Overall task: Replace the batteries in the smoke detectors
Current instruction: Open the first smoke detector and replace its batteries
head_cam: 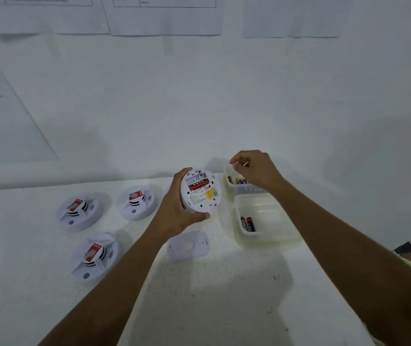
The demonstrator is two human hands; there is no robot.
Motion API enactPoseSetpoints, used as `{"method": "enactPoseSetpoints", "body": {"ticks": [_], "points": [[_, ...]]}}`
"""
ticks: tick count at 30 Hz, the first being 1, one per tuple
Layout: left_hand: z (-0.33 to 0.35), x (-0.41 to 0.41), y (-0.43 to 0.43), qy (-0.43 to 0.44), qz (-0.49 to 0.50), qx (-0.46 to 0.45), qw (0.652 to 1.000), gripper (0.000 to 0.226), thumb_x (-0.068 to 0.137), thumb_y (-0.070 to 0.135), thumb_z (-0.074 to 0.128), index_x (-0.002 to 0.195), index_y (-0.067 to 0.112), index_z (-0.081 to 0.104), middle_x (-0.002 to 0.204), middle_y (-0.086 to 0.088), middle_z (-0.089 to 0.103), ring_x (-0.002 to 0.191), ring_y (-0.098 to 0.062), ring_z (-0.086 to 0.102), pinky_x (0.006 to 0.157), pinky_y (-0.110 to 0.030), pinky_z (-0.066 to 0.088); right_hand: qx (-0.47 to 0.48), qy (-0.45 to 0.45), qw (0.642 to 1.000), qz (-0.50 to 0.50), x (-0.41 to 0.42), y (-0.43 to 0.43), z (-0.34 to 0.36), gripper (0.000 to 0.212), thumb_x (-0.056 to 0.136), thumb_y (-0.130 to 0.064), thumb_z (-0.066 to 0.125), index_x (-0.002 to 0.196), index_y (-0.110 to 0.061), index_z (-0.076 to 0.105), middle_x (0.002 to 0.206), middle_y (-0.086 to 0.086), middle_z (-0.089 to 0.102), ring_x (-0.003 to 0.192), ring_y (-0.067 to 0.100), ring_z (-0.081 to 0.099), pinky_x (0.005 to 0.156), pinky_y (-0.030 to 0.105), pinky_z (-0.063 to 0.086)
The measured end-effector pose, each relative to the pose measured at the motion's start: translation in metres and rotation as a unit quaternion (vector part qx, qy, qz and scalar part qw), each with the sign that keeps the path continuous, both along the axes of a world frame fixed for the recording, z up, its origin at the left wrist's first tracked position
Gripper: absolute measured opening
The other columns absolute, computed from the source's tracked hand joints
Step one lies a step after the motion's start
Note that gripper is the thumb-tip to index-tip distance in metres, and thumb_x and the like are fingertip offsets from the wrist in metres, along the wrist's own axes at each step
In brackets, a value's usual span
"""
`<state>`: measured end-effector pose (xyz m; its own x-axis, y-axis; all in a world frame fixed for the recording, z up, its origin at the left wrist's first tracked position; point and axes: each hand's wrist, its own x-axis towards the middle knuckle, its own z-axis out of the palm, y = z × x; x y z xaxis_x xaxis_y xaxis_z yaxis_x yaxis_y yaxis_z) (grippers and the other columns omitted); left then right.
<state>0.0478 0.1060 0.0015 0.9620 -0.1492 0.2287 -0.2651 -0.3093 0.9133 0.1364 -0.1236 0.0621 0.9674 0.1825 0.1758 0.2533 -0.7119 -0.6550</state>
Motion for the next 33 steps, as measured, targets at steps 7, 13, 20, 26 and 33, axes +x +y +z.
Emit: {"method": "enactPoseSetpoints", "body": {"ticks": [7, 13, 20, 26, 33], "points": [[-0.008, 0.003, -0.002, 0.013, -0.003, 0.01, 1.0, 0.1, 0.054, 0.026, 0.091, 0.137, 0.031, 0.034, 0.131, 0.017, 0.049, 0.125, -0.001, 0.047, 0.106, -0.031, 0.045, -0.173, 0.143, 0.973, 0.052, 0.05, -0.005, -0.025, 0.022, 0.085, -0.018, 0.07, 0.106, -0.021, 0.075, 0.11, -0.005, 0.069, 0.085, 0.006, 0.059, 0.071, 0.017, 0.041], [-0.009, 0.007, -0.004, -0.01, 0.01, 0.031, 0.999, 0.093, 0.051, 0.045, 0.087, 0.129, 0.044, 0.035, 0.129, 0.016, 0.05, 0.124, -0.008, 0.049, 0.107, -0.038, 0.045, -0.168, 0.151, 0.972, 0.065, 0.055, -0.001, -0.032, 0.016, 0.08, -0.019, 0.075, 0.097, -0.02, 0.076, 0.099, -0.006, 0.069, 0.077, 0.006, 0.058, 0.064, 0.015, 0.042], [-0.016, 0.007, -0.003, -0.014, -0.001, 0.032, 0.999, 0.094, 0.053, 0.039, 0.088, 0.132, 0.037, 0.035, 0.131, 0.015, 0.05, 0.124, -0.004, 0.047, 0.107, -0.031, 0.043, -0.143, 0.16, 0.976, 0.049, 0.05, -0.003, -0.03, 0.013, 0.076, -0.016, 0.08, 0.088, -0.014, 0.074, 0.077, -0.008, 0.065, 0.07, 0.01, 0.061, 0.062, 0.018, 0.046], [-0.018, 0.006, -0.001, -0.022, 0.003, 0.032, 0.999, 0.096, 0.054, 0.032, 0.09, 0.132, 0.038, 0.035, 0.128, 0.025, 0.05, 0.124, -0.002, 0.048, 0.103, -0.023, 0.044, -0.121, 0.135, 0.982, 0.054, 0.046, -0.006, -0.019, 0.015, 0.073, -0.013, 0.084, 0.082, -0.01, 0.073, 0.08, 0.0, 0.071, 0.077, 0.018, 0.068, 0.064, 0.022, 0.052], [-0.017, 0.005, -0.002, -0.024, -0.005, 0.026, 0.999, 0.095, 0.055, 0.026, 0.09, 0.132, 0.038, 0.035, 0.128, 0.026, 0.049, 0.124, 0.0, 0.048, 0.099, -0.013, 0.042, 0.114, 0.08, 0.99, 0.022, -0.004, -0.006, 0.026, 0.01, 0.083, -0.009, 0.074, 0.094, -0.01, 0.074, 0.08, 0.006, 0.073, 0.064, 0.014, 0.067, 0.058, 0.018, 0.05]]}}
